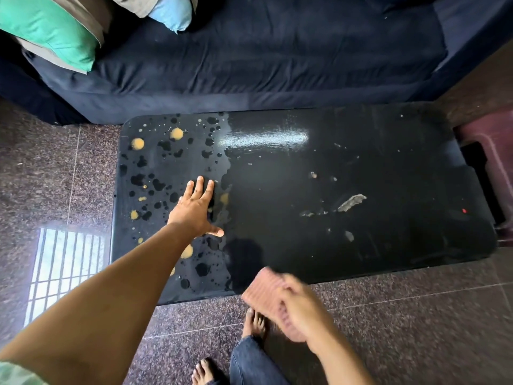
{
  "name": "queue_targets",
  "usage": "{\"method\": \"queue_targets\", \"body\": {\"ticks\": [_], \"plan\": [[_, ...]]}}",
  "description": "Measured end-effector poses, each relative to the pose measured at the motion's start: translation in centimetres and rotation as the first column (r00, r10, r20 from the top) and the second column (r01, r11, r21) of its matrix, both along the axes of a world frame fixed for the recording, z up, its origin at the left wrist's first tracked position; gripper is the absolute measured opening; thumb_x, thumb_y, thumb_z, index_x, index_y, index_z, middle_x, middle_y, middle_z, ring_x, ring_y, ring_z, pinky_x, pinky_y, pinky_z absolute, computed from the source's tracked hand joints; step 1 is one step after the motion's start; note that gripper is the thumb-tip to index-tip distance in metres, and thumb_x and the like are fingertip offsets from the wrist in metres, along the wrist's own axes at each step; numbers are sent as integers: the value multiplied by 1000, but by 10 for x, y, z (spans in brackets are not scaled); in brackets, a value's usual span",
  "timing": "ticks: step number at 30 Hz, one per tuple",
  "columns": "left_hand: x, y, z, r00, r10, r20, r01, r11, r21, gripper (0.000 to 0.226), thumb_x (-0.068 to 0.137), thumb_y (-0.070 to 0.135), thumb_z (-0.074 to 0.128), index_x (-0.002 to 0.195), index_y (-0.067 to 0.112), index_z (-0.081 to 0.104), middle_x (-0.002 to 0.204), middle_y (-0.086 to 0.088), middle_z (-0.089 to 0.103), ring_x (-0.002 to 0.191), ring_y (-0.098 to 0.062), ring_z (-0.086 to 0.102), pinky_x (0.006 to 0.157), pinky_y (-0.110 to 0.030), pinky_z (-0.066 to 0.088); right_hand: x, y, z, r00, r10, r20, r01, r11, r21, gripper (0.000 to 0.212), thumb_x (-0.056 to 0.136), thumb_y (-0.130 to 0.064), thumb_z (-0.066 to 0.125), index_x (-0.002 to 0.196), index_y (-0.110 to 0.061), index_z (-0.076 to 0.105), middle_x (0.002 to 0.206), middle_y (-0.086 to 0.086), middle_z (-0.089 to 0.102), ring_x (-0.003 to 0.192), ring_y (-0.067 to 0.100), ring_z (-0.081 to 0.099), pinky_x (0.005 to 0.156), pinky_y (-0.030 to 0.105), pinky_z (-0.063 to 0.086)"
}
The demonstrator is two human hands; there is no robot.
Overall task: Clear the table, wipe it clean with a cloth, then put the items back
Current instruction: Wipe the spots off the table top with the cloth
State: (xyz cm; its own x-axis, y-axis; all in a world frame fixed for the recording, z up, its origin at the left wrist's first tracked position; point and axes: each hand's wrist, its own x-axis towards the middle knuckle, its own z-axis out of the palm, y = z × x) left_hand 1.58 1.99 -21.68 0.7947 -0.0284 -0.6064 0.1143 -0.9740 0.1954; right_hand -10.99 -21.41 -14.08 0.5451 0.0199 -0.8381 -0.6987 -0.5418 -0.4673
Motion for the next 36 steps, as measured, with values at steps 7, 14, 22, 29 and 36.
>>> {"method": "queue_targets", "body": {"ticks": [7,14,22,29,36], "plan": [[-1,1,2,1000,0,1,0,1000,7,134,62,53,80,150,21,-16,157,-2,-22,145,-23,-19,117,-47,14,56,-75,-34,950,262,168,-107,781,-615,44,86,-12,63,127,-10,50,123,12,55,105,24,55,86,25,48],[-1,-3,3,1000,-12,-3,12,1000,19,134,62,54,80,150,21,-15,157,-2,-22,145,-23,-18,116,-47,15,-23,35,-53,898,348,270,-163,831,-531,52,92,3,37,140,-15,37,141,8,39,127,22,34,108,29,35],[-1,-6,5,1000,-18,-13,18,999,31,132,63,56,78,150,22,-15,157,-1,-22,145,-21,-18,116,-45,17,-7,52,-26,925,-204,-320,297,914,275,23,93,-7,44,100,-13,65,92,7,68,88,22,64,81,32,49],[-2,0,15,999,-42,27,42,999,2,109,76,55,69,153,21,-2,160,0,-10,147,-19,-5,117,-39,15,48,30,-14,751,-489,-444,656,629,418,26,91,-1,48,110,-5,65,87,14,73,79,26,68,70,31,54],[4,35,27,977,22,213,-12,999,-48,75,91,45,54,152,25,15,159,4,12,146,-15,9,116,-30,15,131,62,-11,768,-531,-359,629,516,582,34,88,-9,51,121,-6,57,120,19,63,104,36,62,73,36,56]]}}
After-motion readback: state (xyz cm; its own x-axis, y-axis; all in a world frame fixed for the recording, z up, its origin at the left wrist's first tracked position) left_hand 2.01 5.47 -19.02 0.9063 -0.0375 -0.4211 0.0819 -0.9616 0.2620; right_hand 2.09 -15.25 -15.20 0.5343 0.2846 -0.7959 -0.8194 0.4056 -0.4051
